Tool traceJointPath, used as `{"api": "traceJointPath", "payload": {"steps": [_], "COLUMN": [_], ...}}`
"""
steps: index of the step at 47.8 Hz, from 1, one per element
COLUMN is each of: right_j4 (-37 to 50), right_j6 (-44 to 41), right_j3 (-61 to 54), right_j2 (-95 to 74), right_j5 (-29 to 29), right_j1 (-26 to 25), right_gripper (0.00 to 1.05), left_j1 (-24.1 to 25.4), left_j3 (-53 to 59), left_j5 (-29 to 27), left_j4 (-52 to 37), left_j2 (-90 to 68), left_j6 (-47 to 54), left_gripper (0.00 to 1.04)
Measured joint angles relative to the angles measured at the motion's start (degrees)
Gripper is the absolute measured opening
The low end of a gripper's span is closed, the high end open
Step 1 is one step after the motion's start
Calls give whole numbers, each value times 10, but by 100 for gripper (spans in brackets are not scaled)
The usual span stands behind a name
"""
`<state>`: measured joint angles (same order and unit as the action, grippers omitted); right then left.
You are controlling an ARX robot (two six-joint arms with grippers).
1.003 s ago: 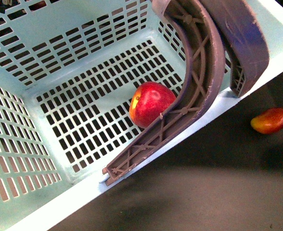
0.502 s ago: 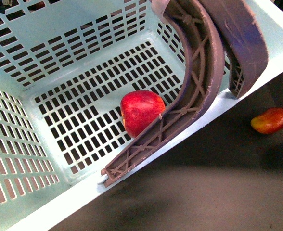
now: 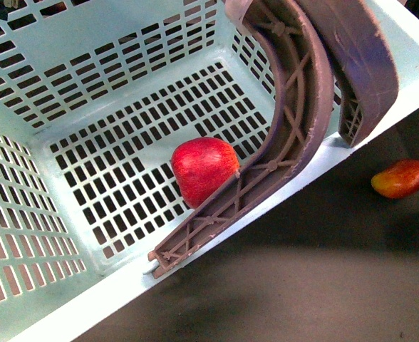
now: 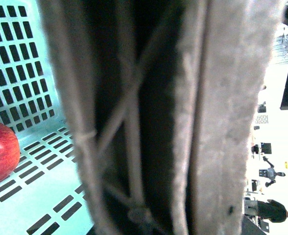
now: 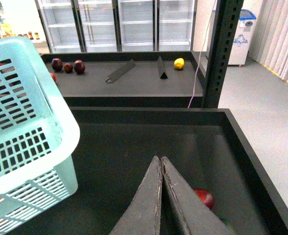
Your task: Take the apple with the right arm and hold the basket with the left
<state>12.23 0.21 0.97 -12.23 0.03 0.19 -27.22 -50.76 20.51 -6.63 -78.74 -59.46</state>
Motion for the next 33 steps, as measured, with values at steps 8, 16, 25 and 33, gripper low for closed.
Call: {"api": "traceJointPath", "payload": {"steps": [8,16,25,33], "right_j4": [-21,-120,-122,-122], "right_j6": [0,0,0,0], "right_j3": [0,0,0,0], "right_j2": [21,117,118,119], "right_j5": [0,1,1,1], "right_j1": [0,0,0,0], "right_gripper": [2,2,2,7], "left_j1": [0,0,0,0], "left_j3": [0,0,0,0], "left_j5": [0,0,0,-1], "left_j4": [0,0,0,0], "left_j2": [0,0,0,0], "left_j6": [0,0,-1,0], "left_gripper": [16,16,16,16]}}
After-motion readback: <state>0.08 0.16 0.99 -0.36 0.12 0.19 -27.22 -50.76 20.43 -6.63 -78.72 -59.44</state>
